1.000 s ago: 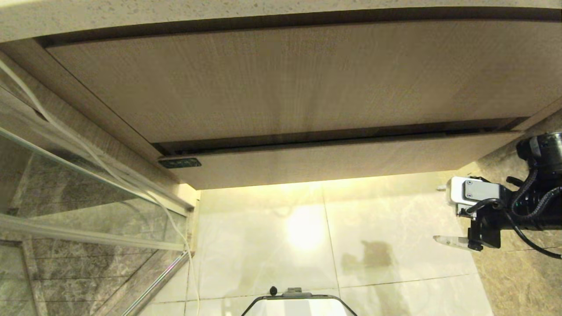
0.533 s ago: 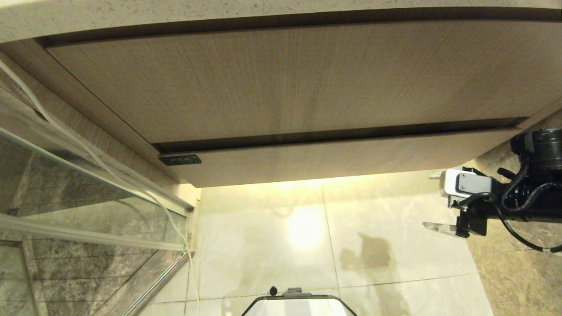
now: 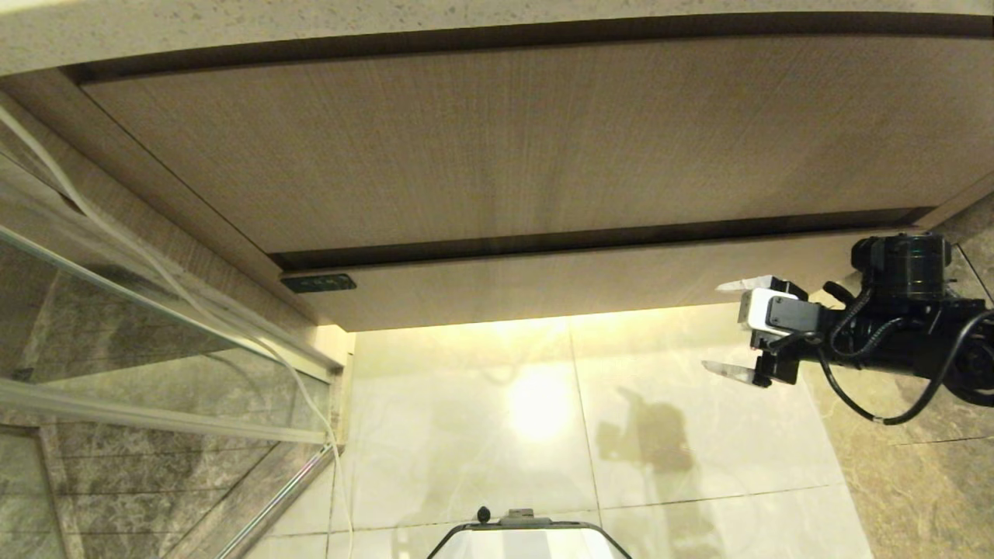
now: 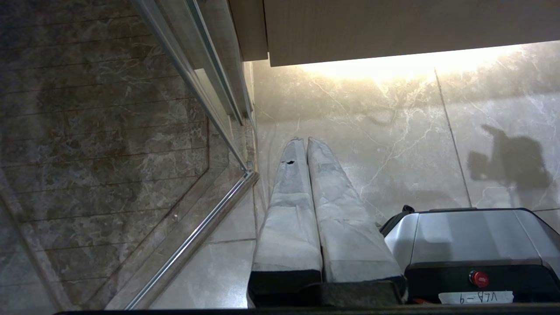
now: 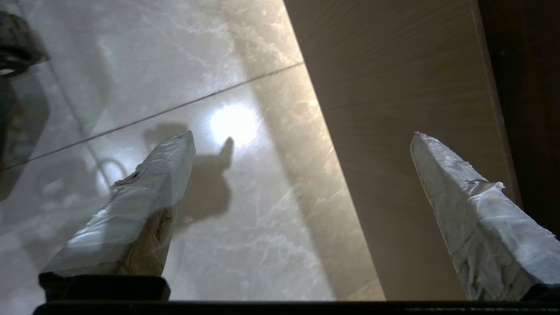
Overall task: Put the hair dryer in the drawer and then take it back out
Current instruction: Pull open the drawer
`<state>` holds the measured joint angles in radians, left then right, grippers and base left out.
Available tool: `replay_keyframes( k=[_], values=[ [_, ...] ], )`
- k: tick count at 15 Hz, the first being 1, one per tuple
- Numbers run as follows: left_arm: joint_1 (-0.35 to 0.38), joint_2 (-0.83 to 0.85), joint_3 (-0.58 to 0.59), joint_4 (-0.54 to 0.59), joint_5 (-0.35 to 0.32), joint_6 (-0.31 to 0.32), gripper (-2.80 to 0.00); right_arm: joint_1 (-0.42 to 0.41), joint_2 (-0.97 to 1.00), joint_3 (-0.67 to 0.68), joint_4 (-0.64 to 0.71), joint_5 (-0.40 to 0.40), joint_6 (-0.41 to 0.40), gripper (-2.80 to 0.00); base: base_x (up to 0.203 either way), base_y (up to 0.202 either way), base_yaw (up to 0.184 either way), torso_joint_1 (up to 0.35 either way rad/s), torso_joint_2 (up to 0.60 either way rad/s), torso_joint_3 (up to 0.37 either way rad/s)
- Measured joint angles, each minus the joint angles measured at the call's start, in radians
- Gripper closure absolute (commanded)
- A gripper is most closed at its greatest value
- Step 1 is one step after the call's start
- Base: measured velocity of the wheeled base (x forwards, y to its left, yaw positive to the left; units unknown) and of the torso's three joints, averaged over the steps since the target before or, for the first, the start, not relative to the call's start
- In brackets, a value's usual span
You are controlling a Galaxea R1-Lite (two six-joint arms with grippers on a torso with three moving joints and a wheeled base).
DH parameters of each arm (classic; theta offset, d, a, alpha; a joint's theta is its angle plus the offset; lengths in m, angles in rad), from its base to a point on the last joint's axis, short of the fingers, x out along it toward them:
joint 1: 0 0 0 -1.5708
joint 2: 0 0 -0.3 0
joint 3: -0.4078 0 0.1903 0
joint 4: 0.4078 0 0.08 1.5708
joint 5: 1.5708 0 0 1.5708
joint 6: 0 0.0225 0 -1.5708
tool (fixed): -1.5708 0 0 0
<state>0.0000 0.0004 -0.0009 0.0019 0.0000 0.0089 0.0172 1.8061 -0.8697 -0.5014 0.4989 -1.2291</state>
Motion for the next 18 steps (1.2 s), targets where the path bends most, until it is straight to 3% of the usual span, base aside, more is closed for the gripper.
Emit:
replay_keyframes(
  k=[6, 9, 18],
  values=[
    [0.000, 0.000, 0.000, 0.000, 0.000, 0.000, 0.00, -0.001, 0.158, -0.187, -0.043, 0.066, 0.006, -2.80, 0.000, 0.000, 0.000, 0.000, 0.00, 0.000],
    [0.000, 0.000, 0.000, 0.000, 0.000, 0.000, 0.00, -0.001, 0.168, -0.216, -0.053, 0.086, 0.008, -2.80, 0.000, 0.000, 0.000, 0.000, 0.00, 0.000],
    [0.000, 0.000, 0.000, 0.000, 0.000, 0.000, 0.00, 0.000, 0.262, -0.404, -0.053, 0.090, 0.009, -2.80, 0.000, 0.000, 0.000, 0.000, 0.00, 0.000]
  ],
)
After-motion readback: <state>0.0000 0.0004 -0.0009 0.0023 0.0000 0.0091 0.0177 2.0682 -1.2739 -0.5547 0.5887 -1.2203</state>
